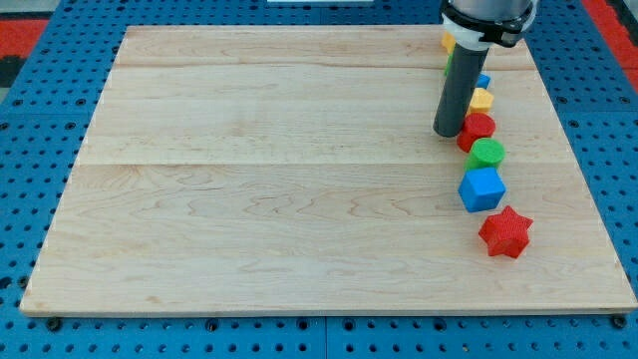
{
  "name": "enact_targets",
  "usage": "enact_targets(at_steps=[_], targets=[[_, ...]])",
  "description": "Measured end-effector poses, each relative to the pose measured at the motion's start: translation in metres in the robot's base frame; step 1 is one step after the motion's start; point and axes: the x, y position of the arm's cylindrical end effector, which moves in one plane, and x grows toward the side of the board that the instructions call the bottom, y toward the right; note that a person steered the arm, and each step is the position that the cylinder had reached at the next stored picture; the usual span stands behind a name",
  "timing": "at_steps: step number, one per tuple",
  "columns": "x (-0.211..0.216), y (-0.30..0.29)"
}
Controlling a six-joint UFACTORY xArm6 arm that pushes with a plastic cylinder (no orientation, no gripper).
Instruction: Separate the group of blocks
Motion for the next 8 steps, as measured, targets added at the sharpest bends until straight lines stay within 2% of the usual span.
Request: enact_targets(at_steps=[3,4,5,6,7,8], targets=[[0.006,0.001],[0.02,-0.054],[0.125,-0.09],[0.224,-0.07],[0.223,-0.01],[0.216,0.109]])
